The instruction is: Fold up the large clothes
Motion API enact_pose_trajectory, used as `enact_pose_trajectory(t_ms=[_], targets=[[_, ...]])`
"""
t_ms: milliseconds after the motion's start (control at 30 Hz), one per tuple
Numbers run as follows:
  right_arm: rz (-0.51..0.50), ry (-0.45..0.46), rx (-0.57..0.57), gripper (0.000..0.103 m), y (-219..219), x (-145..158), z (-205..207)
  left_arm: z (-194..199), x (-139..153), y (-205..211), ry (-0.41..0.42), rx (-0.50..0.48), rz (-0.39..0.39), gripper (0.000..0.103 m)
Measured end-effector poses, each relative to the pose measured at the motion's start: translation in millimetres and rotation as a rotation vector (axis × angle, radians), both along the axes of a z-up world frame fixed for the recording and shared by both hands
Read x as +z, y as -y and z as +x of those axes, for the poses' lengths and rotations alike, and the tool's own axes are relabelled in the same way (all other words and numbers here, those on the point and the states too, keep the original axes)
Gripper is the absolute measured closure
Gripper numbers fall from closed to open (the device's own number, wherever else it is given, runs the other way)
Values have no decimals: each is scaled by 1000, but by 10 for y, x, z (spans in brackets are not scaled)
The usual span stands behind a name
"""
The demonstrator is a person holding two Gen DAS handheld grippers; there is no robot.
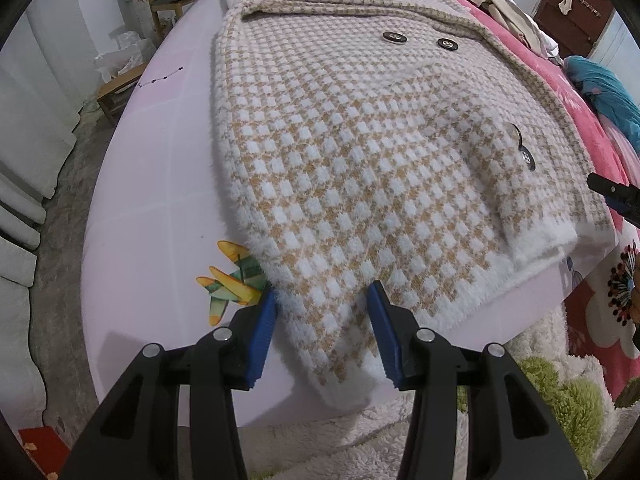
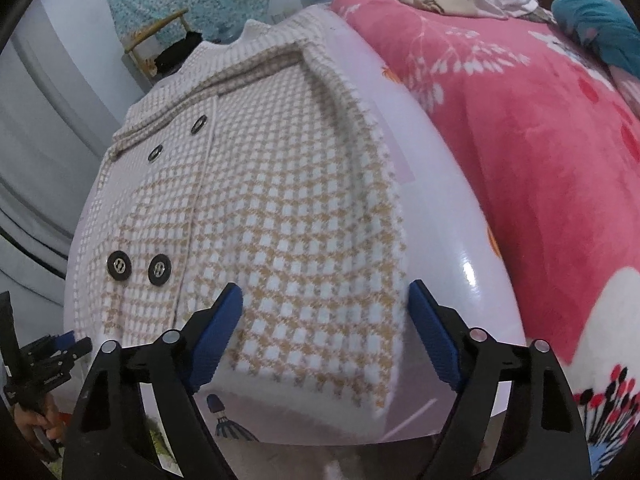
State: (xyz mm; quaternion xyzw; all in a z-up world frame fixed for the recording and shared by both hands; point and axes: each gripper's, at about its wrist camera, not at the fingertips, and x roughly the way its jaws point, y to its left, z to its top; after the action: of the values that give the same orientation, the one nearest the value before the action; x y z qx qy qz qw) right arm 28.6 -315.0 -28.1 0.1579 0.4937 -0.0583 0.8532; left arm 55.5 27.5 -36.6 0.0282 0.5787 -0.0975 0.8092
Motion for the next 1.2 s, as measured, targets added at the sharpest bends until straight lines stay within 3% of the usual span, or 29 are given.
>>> enact_pose_trajectory(t_ms=[467,767,1200], targets=[[-10,-27,2,42,-35,-11,-140,-10,-6,7,5,-1,3,58],[-33,-31,3,46,-53,-18,-171,-7,-14,16,9,-2,6,58],[-76,-47,-17,71,-42,-8,-235,-170,-5,-116,-16,-16,-52,58]])
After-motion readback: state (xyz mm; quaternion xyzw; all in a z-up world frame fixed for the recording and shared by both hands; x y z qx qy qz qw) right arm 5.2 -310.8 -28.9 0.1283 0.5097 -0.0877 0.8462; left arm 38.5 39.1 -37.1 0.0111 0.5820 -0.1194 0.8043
